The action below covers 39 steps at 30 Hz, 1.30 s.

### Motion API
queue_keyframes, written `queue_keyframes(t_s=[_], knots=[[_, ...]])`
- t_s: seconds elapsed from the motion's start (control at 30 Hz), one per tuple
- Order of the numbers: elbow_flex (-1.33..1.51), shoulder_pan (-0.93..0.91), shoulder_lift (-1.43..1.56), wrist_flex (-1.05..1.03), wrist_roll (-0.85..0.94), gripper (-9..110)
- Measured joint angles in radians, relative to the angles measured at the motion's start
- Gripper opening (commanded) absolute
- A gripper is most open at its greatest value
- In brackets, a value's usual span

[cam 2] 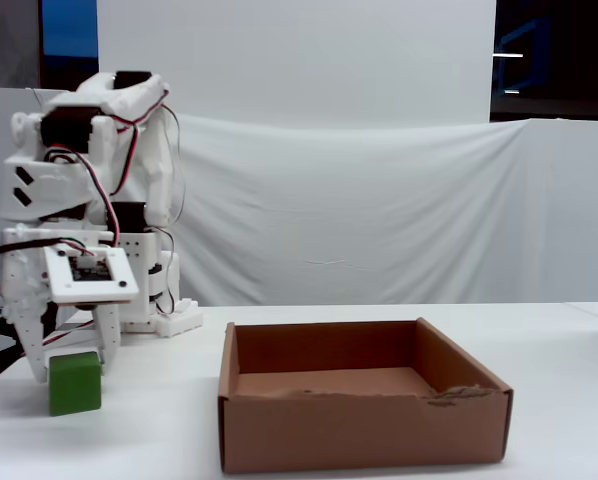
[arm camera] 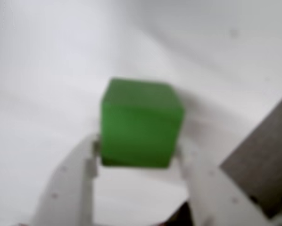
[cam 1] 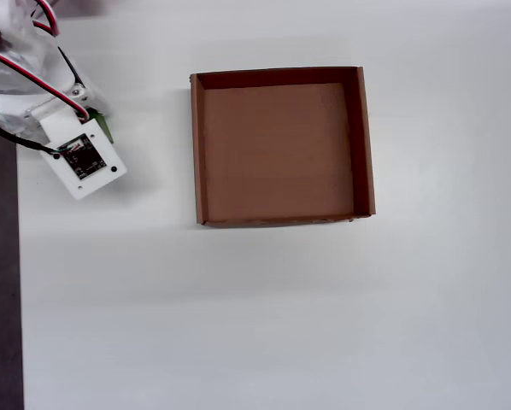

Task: Grasp a green cube and put it in a box.

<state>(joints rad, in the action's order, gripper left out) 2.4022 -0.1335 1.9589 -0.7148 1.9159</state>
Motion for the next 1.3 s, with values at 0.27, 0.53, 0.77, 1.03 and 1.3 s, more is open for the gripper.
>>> queue_keyframes(t_s=[0.27, 0.53, 0.77, 1.03, 1.3], knots=[[0.0, 0.0, 0.0, 0.0, 0.0, 15], [0.0, 0.0, 0.0, 0.0, 0.0, 14], [0.0, 0.0, 0.0, 0.0, -0.003, 14], [0.0, 0.014, 0.012, -0.038, -0.04, 13], [-0.055, 0.043, 0.08, -0.206, -0.078, 13]])
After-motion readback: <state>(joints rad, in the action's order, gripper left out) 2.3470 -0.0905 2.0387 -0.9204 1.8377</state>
